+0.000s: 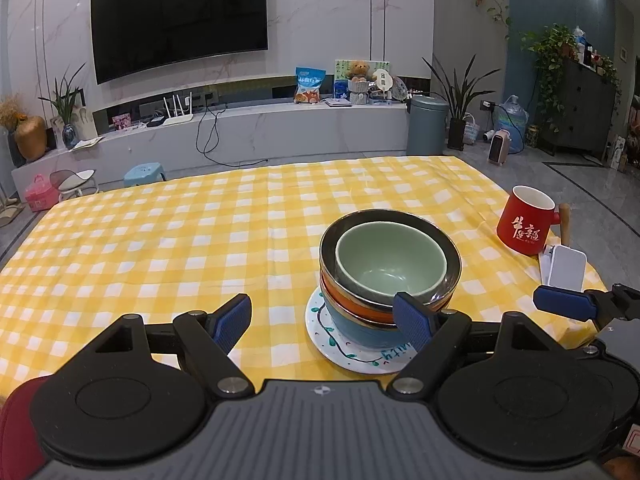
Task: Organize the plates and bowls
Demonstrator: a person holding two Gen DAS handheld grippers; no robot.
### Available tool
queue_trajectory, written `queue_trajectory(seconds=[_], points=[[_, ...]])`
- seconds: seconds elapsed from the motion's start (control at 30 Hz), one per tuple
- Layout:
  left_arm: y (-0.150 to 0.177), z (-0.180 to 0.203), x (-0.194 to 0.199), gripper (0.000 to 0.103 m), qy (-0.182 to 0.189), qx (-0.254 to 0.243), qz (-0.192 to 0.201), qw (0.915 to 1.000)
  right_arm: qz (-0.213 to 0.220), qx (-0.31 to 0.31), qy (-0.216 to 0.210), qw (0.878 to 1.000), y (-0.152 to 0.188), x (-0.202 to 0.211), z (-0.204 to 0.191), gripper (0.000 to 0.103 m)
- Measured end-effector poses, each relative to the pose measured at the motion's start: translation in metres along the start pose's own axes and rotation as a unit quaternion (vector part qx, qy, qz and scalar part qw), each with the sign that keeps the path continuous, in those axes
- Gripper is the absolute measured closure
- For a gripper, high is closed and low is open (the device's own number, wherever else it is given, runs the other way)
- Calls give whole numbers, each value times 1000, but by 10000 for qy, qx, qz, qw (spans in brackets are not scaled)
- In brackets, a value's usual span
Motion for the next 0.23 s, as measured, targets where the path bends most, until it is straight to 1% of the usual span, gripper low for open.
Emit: queue_trajectory(seconds=[0.23], points=[[0, 0, 0, 9, -2, 8, -12, 10000, -3, -9, -3, 10000, 0, 0, 0, 6]])
Point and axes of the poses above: each gripper's, at about its wrist camera, not at the fingertips, and x roughly against the way its jaws point, z to its right, y to its underside, the point moved 1 cm from there along -x, roughly the way its jaws point, and after that the axes turned 13 degrees about x, right-handed, at the moved point
